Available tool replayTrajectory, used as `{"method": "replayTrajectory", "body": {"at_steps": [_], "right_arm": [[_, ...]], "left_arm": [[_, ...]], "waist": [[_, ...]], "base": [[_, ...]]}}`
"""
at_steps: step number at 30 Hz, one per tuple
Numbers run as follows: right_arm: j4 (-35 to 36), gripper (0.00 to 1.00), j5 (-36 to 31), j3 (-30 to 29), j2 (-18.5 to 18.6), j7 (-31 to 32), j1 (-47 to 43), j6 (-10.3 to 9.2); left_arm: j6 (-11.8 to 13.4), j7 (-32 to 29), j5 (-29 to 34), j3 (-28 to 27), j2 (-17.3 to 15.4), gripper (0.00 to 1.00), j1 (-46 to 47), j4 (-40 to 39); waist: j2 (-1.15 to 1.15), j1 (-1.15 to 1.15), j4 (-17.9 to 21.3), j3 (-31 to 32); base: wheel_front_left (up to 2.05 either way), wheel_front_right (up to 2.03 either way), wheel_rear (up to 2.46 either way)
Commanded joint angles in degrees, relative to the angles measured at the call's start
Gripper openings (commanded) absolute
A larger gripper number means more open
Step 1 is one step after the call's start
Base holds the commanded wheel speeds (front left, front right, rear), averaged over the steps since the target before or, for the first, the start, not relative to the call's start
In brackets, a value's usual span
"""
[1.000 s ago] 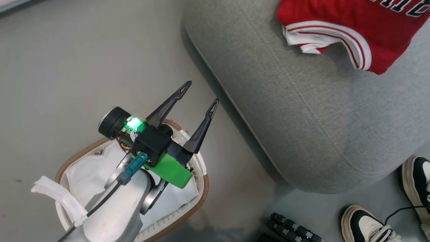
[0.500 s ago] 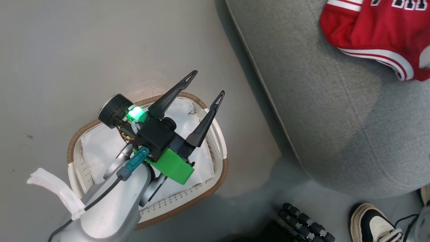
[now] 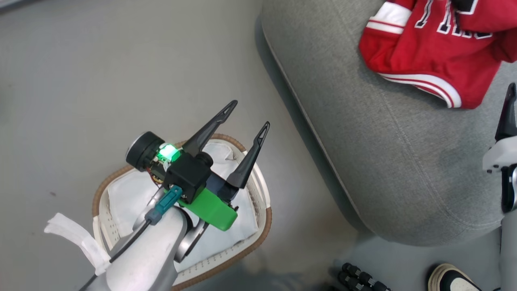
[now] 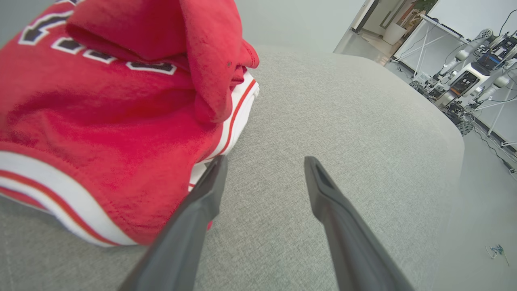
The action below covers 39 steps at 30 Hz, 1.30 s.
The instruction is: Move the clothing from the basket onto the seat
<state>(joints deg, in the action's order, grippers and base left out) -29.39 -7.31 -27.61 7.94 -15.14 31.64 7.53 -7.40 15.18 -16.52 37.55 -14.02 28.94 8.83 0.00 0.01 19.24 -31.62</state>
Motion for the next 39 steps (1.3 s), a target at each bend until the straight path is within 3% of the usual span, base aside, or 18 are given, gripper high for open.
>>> {"method": "replayTrajectory", "body": {"at_steps": [1, 12, 23, 39], "right_arm": [[0.57, 1.0, 0.63, 0.26, -0.14, 0.0, -1.89, -0.08], [7.79, 1.0, 6.54, 7.32, -1.67, 0.0, -8.28, -0.08], [13.11, 1.0, 10.93, 18.82, -3.6, 0.0, -11.44, -0.08], [11.95, 1.0, 12.33, 22.55, -4.85, 0.0, -16.37, -0.07]], "left_arm": [[-0.16, -0.06, -0.06, -0.25, 0.32, 1.0, -1.37, 0.22], [-0.16, -0.06, 0.77, -3.82, 3.02, 1.0, -6.54, 0.44], [-0.16, -0.06, 1.83, -12.55, 5.47, 1.0, -11.98, 1.71], [-0.16, -0.06, 5.39, -28.18, 9.18, 1.0, -20.39, 6.44]], "waist": [[0.0, -0.01, 1.56, 4.72], [0.0, -0.01, -0.95, 12.41], [0.0, -0.01, -9.52, 17.32], [0.0, -0.01, -19.83, 22.39]], "base": [[0.0, 0.0, 0.0], [0.0, 0.0, 0.0], [0.0, 0.0, 0.0], [0.0, 0.0, 0.0]]}}
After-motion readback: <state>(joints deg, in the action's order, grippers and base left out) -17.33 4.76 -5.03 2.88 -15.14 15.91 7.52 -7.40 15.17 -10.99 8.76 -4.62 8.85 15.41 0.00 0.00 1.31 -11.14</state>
